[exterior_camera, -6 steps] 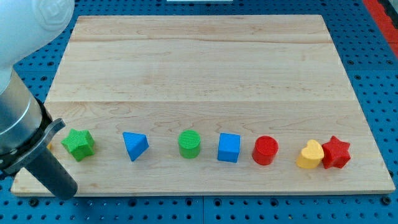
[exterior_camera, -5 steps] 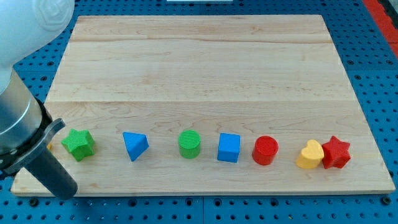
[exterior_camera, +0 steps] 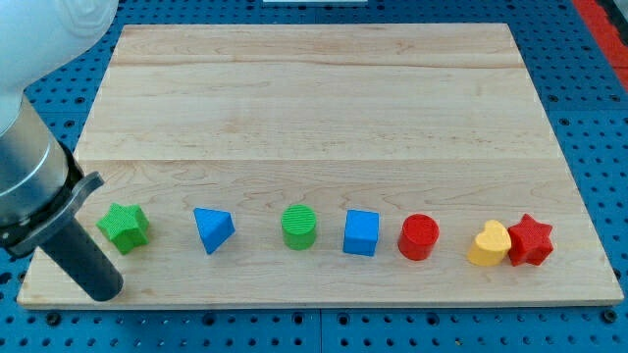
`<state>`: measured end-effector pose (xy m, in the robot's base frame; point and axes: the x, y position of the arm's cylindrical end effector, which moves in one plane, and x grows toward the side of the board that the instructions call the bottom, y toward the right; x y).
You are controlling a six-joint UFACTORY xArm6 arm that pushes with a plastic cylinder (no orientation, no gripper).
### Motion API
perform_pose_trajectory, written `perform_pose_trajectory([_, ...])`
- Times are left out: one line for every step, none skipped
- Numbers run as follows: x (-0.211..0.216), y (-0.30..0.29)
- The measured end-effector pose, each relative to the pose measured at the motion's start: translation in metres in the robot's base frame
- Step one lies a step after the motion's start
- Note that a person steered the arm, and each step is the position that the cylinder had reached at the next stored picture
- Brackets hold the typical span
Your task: Push the green star towards the up side
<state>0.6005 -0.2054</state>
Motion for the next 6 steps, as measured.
perform_pose_trajectory([-0.03,-0.003])
perform_pose_trajectory([-0.046,-0.007])
perform_pose_trajectory([-0.077,-0.003])
perform_pose_trajectory([-0.133,-0.003])
perform_pose_trajectory([-0.177,0.012])
perform_pose_trajectory([-0.213,0.053])
